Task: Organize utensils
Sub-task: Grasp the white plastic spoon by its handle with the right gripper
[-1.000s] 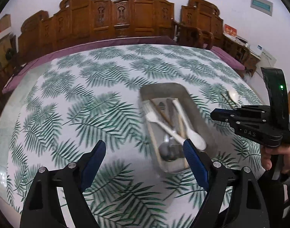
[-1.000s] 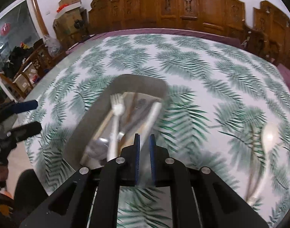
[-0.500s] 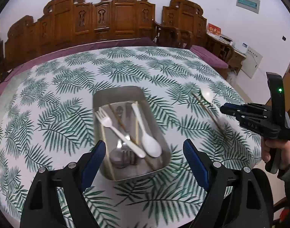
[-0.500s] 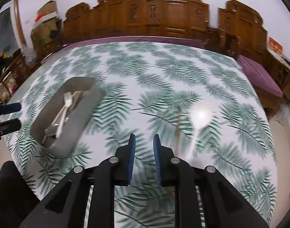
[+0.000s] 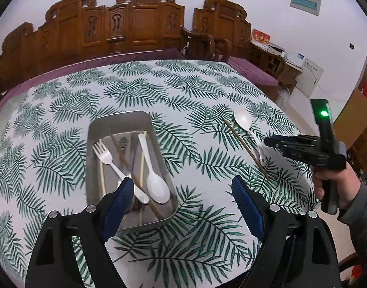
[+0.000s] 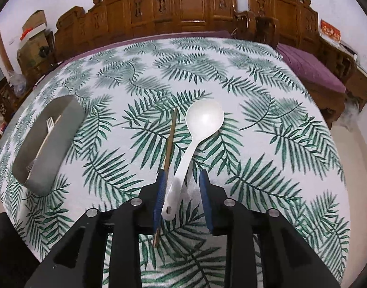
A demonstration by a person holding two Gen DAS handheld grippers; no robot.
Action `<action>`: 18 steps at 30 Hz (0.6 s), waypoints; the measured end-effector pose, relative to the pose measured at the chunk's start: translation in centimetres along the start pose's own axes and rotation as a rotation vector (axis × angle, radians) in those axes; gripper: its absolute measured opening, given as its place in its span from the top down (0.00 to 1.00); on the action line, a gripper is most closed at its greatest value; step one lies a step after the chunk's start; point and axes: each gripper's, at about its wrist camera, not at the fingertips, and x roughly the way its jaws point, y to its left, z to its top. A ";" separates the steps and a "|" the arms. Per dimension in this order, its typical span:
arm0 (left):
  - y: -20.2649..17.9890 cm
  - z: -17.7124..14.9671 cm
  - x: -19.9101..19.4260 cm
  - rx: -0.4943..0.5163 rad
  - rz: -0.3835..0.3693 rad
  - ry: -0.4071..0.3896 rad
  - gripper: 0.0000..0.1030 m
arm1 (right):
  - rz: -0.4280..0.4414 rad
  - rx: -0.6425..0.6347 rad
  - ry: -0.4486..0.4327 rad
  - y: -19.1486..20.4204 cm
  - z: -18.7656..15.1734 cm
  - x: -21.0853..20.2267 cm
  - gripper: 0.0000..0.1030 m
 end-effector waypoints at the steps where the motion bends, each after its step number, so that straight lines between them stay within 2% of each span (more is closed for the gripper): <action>1: -0.3 0.0 0.2 0.006 0.003 0.002 0.22 | 0.007 -0.001 0.012 0.1 0.2 0.7 0.70; 6: -1.2 0.0 0.5 0.010 0.002 0.007 0.22 | -0.007 -0.031 0.026 0.7 1.5 2.8 0.70; 10: -2.3 0.2 0.9 0.022 0.006 0.010 0.22 | -0.059 -0.034 0.089 0.3 2.0 5.1 0.70; 11: -2.6 0.2 1.0 0.024 0.006 0.013 0.22 | -0.059 -0.032 0.099 0.1 1.9 5.3 0.72; 12: -2.9 0.3 1.2 0.028 0.007 0.018 0.22 | -0.059 -0.032 0.106 -0.1 1.8 5.5 0.83; 13: -3.2 0.3 1.3 0.034 0.006 0.020 0.22 | -0.059 -0.033 0.104 -0.4 1.6 5.4 0.88; 15: -3.9 0.4 1.5 0.047 0.004 0.020 0.22 | -0.016 -0.025 0.107 -1.2 1.0 4.5 0.89; 18: -4.7 0.5 2.3 0.057 -0.008 0.028 0.22 | -0.026 -0.055 0.100 -2.2 0.1 2.9 0.89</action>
